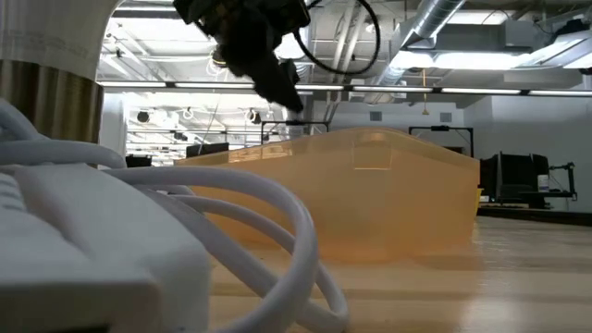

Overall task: Pick & Place School Supplies
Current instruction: Put the yellow eraser into the red bin

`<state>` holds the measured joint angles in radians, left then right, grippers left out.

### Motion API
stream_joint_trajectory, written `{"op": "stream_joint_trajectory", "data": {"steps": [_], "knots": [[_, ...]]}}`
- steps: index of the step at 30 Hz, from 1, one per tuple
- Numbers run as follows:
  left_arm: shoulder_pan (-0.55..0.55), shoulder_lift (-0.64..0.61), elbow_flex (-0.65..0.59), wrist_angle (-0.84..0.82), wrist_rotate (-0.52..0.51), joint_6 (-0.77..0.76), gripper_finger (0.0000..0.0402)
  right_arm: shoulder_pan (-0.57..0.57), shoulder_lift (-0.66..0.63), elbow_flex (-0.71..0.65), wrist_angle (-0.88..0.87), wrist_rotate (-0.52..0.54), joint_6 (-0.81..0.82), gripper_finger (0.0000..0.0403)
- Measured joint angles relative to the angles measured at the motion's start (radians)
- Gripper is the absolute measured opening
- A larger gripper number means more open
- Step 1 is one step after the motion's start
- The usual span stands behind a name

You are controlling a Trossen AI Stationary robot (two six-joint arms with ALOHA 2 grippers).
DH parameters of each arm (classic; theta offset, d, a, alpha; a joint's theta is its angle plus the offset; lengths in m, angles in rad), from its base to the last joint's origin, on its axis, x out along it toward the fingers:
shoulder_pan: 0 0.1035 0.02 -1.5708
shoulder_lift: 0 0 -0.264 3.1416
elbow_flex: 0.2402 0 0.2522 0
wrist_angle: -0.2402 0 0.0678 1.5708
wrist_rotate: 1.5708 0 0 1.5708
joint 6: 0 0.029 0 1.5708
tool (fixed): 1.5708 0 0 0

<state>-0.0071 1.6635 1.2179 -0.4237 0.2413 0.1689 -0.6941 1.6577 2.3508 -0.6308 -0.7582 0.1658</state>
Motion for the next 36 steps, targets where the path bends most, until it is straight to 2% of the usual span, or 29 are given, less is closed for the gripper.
{"op": "stream_joint_trajectory", "data": {"steps": [5,9,13,18,25,29,36], "knots": [[0.050,-0.118,0.000,0.006,-0.001,-0.201,0.0172,0.000,0.000,0.000,0.002,-0.002,-0.005,0.0159],[0.099,-0.222,0.000,0.019,-0.046,-0.333,0.0158,0.000,0.000,0.000,0.002,-0.002,-0.008,0.0159],[0.142,-0.310,-0.001,0.037,-0.109,-0.343,0.0142,0.014,0.000,0.000,0.001,-0.001,-0.017,0.0159],[0.194,-0.397,-0.002,0.029,-0.119,-0.390,0.0129,0.051,0.000,0.000,-0.035,-0.003,-0.044,0.0159],[0.206,-0.453,-0.003,0.002,-0.145,-0.390,0.0118,0.110,0.003,0.000,-0.262,0.009,-0.151,0.0159],[0.206,-0.465,-0.003,-0.001,-0.144,-0.383,0.0118,0.161,0.023,-0.002,-0.302,0.027,-0.166,0.0159],[0.206,-0.468,-0.003,-0.005,-0.145,-0.327,0.0118,0.231,0.018,0.000,-0.295,0.158,-0.146,0.0159]]}}
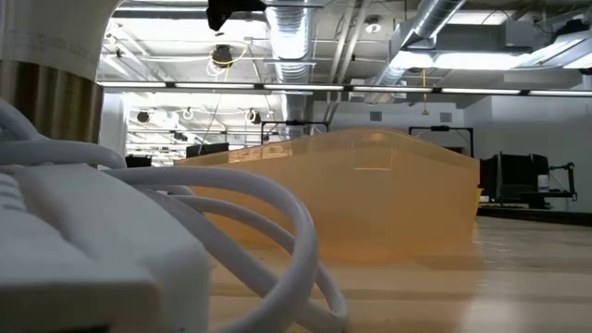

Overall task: Pick & Place School Supplies
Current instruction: Put the yellow eraser into the red bin

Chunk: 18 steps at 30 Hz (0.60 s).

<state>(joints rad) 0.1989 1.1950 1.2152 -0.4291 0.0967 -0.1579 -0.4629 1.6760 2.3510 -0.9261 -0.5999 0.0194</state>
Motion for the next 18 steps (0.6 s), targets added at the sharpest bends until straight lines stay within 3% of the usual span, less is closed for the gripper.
{"op": "stream_joint_trajectory", "data": {"steps": [10,18], "knots": [[0.026,0.000,0.000,-0.030,-0.008,0.079,0.0118,0.111,0.059,-0.001,-0.270,0.139,0.070,0.0148],[0.145,-0.004,0.000,-0.227,-0.065,0.128,0.0117,0.220,0.102,-0.001,-0.399,0.157,0.063,0.0066]]}}
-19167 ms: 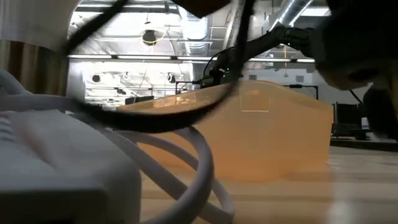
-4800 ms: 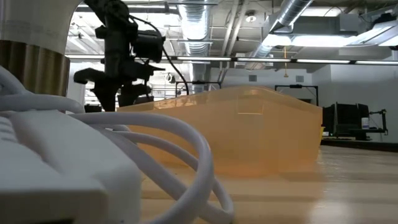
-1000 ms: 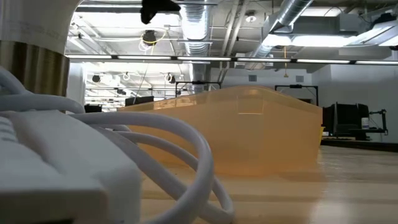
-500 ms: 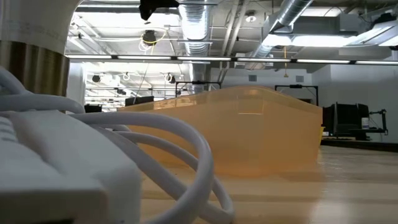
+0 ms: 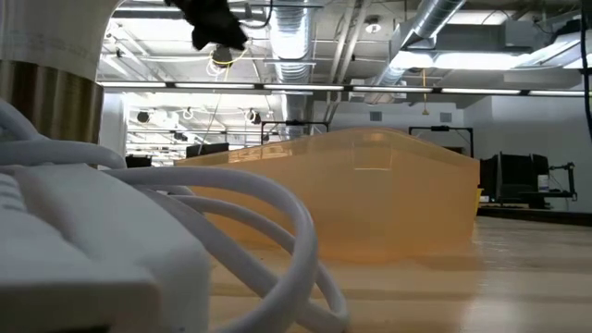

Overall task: Pick & Place School Supplies
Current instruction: Put the yellow eraser into the red bin

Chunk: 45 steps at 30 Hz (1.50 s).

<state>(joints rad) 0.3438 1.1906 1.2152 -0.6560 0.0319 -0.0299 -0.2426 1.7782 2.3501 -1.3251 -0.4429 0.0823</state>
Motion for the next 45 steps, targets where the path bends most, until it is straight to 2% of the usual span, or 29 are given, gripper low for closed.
{"op": "stream_joint_trajectory", "data": {"steps": [4,9,15,19,22,27,32,37,41,45], "knots": [[0.036,-0.003,0.000,-0.080,-0.006,0.033,0.0117,0.024,-0.021,0.000,-0.024,0.000,0.004,0.0009],[0.052,-0.004,-0.043,-0.072,0.073,0.052,0.0117,0.012,-0.067,0.002,-0.099,0.015,0.039,0.0016],[0.052,-0.002,-0.283,0.086,0.211,0.013,0.0117,0.021,-0.115,0.001,-0.149,0.116,0.066,0.0003],[0.051,-0.001,-0.455,0.288,0.230,-0.062,0.0116,0.019,-0.144,0.001,-0.175,0.227,0.107,0.0002],[0.052,-0.002,-0.523,0.367,0.229,-0.083,0.0105,0.020,-0.170,0.001,-0.184,0.291,0.165,0.0002],[0.050,-0.002,-0.555,0.385,0.229,-0.032,0.0078,0.039,-0.220,0.001,-0.188,0.398,0.275,0.0003],[0.048,0.031,-0.558,0.380,0.229,0.024,0.0081,0.080,-0.244,0.001,-0.212,0.431,0.394,0.0039],[0.014,0.094,-0.557,0.387,0.230,0.089,0.0130,0.146,-0.238,0.000,-0.246,0.570,0.456,0.0099],[-0.038,0.160,-0.557,0.391,0.230,0.123,0.0173,0.190,-0.238,0.001,-0.247,0.644,0.480,0.0140],[-0.097,0.198,-0.556,0.403,0.195,0.137,0.0198,0.213,-0.241,0.000,-0.247,0.697,0.502,0.0170]]}}
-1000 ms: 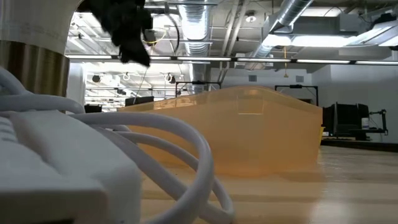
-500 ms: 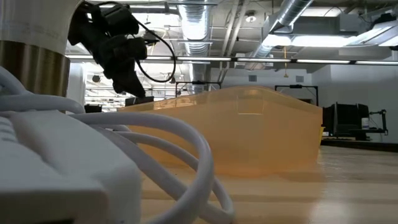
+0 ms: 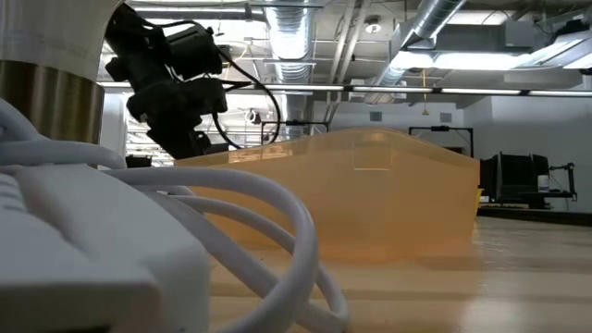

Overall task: Pick & Place School Supplies
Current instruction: Put the yellow eraser into the red bin

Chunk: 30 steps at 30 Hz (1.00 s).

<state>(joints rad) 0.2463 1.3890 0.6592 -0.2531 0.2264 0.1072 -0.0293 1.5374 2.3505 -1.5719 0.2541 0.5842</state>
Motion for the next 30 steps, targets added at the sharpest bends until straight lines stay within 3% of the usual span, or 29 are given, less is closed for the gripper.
{"op": "stream_joint_trajectory", "data": {"steps": [7,18,30], "knots": [[-0.033,0.061,0.028,0.034,-0.044,0.019,0.0200,0.003,-0.003,0.000,0.000,0.017,-0.018,0.0187],[-0.030,0.183,0.070,0.082,-0.046,0.024,0.0187,0.003,-0.003,0.000,0.000,0.039,-0.045,0.0168],[-0.030,0.213,0.076,0.123,-0.046,0.039,0.0186,0.003,-0.003,0.000,0.001,0.043,-0.061,0.0167]]}}
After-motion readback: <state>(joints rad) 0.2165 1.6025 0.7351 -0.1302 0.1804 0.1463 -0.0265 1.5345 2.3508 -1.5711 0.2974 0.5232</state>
